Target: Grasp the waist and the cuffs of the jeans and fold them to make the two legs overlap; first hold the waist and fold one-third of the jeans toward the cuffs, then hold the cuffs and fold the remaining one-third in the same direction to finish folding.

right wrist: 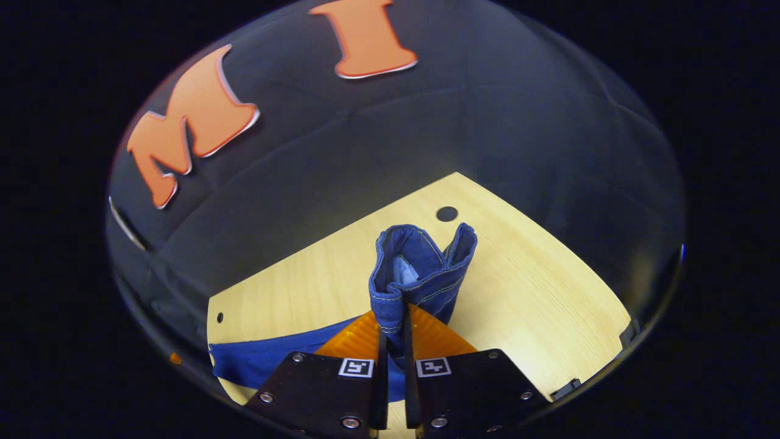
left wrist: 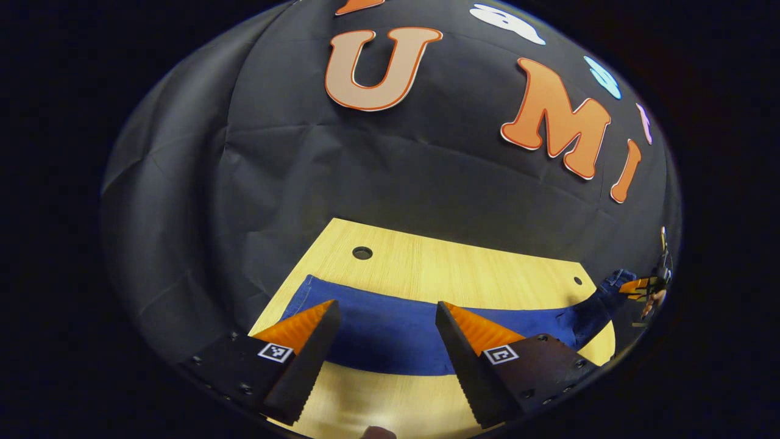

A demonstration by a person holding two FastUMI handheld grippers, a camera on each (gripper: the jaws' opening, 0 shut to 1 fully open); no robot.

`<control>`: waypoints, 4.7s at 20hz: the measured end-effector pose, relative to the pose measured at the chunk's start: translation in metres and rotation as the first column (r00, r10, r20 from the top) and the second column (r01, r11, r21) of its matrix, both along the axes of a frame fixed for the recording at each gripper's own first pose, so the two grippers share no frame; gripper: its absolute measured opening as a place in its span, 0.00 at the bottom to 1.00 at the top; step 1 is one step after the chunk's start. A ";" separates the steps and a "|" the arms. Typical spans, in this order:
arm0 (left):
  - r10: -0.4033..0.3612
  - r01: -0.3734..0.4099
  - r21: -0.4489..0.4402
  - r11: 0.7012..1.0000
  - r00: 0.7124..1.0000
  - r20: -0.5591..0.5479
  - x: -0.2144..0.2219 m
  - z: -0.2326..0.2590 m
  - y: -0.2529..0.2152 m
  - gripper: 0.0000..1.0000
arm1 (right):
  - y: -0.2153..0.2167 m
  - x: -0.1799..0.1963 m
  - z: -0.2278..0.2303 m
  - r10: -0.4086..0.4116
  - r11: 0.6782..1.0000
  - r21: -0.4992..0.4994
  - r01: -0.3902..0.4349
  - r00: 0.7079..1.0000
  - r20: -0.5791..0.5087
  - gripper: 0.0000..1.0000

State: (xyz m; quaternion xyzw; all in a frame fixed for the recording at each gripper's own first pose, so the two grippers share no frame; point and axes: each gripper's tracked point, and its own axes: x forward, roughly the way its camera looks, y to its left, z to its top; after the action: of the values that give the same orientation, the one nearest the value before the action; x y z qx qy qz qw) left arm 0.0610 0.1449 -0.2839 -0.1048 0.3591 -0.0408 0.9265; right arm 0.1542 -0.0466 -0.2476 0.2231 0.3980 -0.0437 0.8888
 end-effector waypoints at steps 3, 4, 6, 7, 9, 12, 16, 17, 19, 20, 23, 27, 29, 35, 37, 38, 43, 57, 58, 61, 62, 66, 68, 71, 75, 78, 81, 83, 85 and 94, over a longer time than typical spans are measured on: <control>0.018 -0.018 0.001 1.000 1.000 -0.012 -0.006 -0.009 0.015 0.98 | 0.034 -0.002 0.021 0.070 0.997 -0.016 -0.069 0.997 0.028 0.11; 0.029 -0.029 -0.003 1.000 0.999 -0.019 -0.008 -0.012 0.022 0.98 | 0.044 -0.002 0.026 0.099 0.995 -0.021 -0.099 0.994 0.035 0.11; 0.049 -0.049 -0.007 0.999 0.998 -0.031 -0.010 -0.021 0.035 0.98 | 0.068 -0.001 0.032 0.155 0.988 -0.032 -0.153 0.987 0.051 0.11; 0.056 -0.057 -0.008 0.998 0.998 -0.038 -0.011 -0.026 0.040 0.98 | 0.085 -0.003 0.034 0.181 0.983 -0.037 -0.179 0.982 0.051 0.11; 0.068 -0.069 -0.015 0.997 0.996 -0.060 -0.014 -0.036 0.049 0.98 | 0.118 -0.009 0.035 0.242 0.970 -0.054 -0.239 0.969 0.058 0.11; 0.086 -0.091 -0.036 0.995 0.990 -0.114 -0.020 -0.059 0.059 0.98 | 0.165 -0.013 0.034 0.322 0.945 -0.079 -0.317 0.945 0.060 0.11; 0.128 -0.176 -0.167 0.970 0.955 -0.268 -0.031 -0.103 0.065 0.98 | 0.219 -0.011 0.020 0.398 0.916 -0.072 -0.394 0.916 0.048 0.11; 0.144 -0.218 -0.219 0.951 0.940 -0.308 -0.034 -0.114 0.066 0.98 | 0.227 -0.012 0.011 0.407 0.912 -0.072 -0.404 0.913 0.024 0.11; 0.191 -0.309 -0.274 0.911 0.903 -0.385 -0.042 -0.138 0.071 0.98 | 0.248 -0.016 -0.005 0.436 0.896 -0.077 -0.437 0.900 -0.021 0.11; 0.208 -0.344 -0.290 0.893 0.887 -0.412 -0.043 -0.144 0.074 0.98 | 0.255 -0.016 -0.010 0.444 0.891 -0.088 -0.444 0.896 -0.030 0.11; 0.241 -0.431 -0.357 0.829 0.851 -0.467 -0.046 -0.159 0.080 0.98 | 0.284 -0.023 -0.011 0.464 0.886 -0.010 -0.464 0.885 -0.039 0.20; 0.285 -0.547 -0.404 0.733 0.786 -0.548 -0.054 -0.180 0.093 0.98 | 0.308 -0.023 0.004 0.489 0.872 0.008 -0.489 0.872 0.007 0.49; 0.302 -0.589 -0.412 0.695 0.760 -0.576 -0.051 -0.195 0.096 0.98 | 0.299 -0.021 0.006 0.493 0.870 -0.010 -0.493 0.870 0.017 0.55; 0.316 -0.576 -0.482 0.660 0.795 -0.518 -0.010 -0.205 0.096 0.88 | 0.260 -0.025 0.020 0.426 0.903 -0.072 -0.423 0.904 0.030 0.81; 0.311 -0.558 -0.517 0.649 0.815 -0.489 0.004 -0.206 0.090 0.85 | 0.244 -0.030 0.028 0.387 0.921 -0.066 -0.384 0.922 0.036 0.82; 0.318 -0.557 -0.527 0.642 0.819 -0.478 0.011 -0.207 0.088 0.85 | 0.235 -0.033 0.028 0.368 0.928 -0.072 -0.365 0.929 0.035 0.83; 0.336 -0.585 -0.471 0.660 0.791 -0.512 0.003 -0.226 0.094 0.37 | 0.192 -0.048 0.039 0.285 0.955 -0.096 -0.280 0.957 0.047 0.83; 0.264 -0.322 -0.500 0.804 0.946 -0.187 0.025 -0.072 0.035 0.02 | 0.133 -0.051 0.060 0.284 0.959 -0.067 -0.276 0.944 0.166 0.92; 0.245 -0.291 -0.500 0.816 0.957 -0.156 0.027 -0.056 0.024 0.02 | 0.128 -0.050 0.061 0.288 0.957 -0.068 -0.281 0.942 0.170 0.93; 0.189 -0.198 -0.473 0.858 0.980 -0.067 0.030 -0.013 -0.014 0.02 | 0.115 -0.047 0.064 0.299 0.954 -0.055 -0.294 0.935 0.189 0.95; 0.157 -0.157 -0.469 0.869 0.987 -0.039 0.032 0.003 -0.031 0.02 | 0.112 -0.047 0.065 0.304 0.952 -0.048 -0.301 0.932 0.197 0.96; 0.019 0.003 -0.385 0.923 0.998 0.053 0.032 0.040 -0.099 0.02 | 0.096 -0.047 0.063 0.317 0.948 -0.037 -0.316 0.925 0.211 0.97; -0.046 0.068 -0.335 0.940 0.996 0.071 0.033 0.047 -0.136 0.02 | 0.089 -0.047 0.062 0.321 0.946 -0.033 -0.322 0.922 0.218 0.97; -0.141 0.156 -0.255 0.954 0.987 0.076 0.035 0.052 -0.188 0.02 | 0.074 -0.047 0.060 0.320 0.946 -0.019 -0.324 0.921 0.223 0.97; -0.243 0.248 -0.127 0.960 0.969 0.054 0.030 0.043 -0.244 0.02 | 0.055 -0.045 0.056 0.317 0.946 -0.011 -0.323 0.922 0.224 0.97; -0.339 0.342 -0.074 0.937 0.940 0.045 0.021 0.040 -0.290 0.04 | 0.041 -0.041 0.056 0.312 0.948 -0.014 -0.318 0.920 0.237 0.97; -0.423 0.429 -0.099 0.898 0.903 0.079 0.009 0.055 -0.332 0.16 | 0.028 -0.038 0.053 0.306 0.950 -0.015 -0.312 0.922 0.238 0.97; -0.445 0.455 -0.096 0.885 0.889 0.106 0.000 0.065 -0.343 0.37 | 0.021 -0.036 0.053 0.301 0.952 -0.016 -0.307 0.922 0.243 0.97; -0.448 0.463 -0.111 0.880 0.884 0.136 -0.005 0.076 -0.344 0.36 | 0.019 -0.033 0.055 0.297 0.953 -0.016 -0.303 0.921 0.251 0.97; -0.327 0.355 -0.004 0.935 0.865 0.380 0.002 0.161 -0.287 0.77 | 0.028 -0.024 0.112 0.293 0.956 -0.131 -0.262 0.867 0.403 0.97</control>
State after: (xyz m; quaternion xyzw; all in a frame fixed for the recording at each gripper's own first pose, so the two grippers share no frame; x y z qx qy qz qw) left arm 0.0629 -0.1417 -0.1233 -0.0640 0.1874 -0.2364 0.9513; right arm 0.1305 -0.0183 -0.1361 0.1356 0.2246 0.1191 0.9576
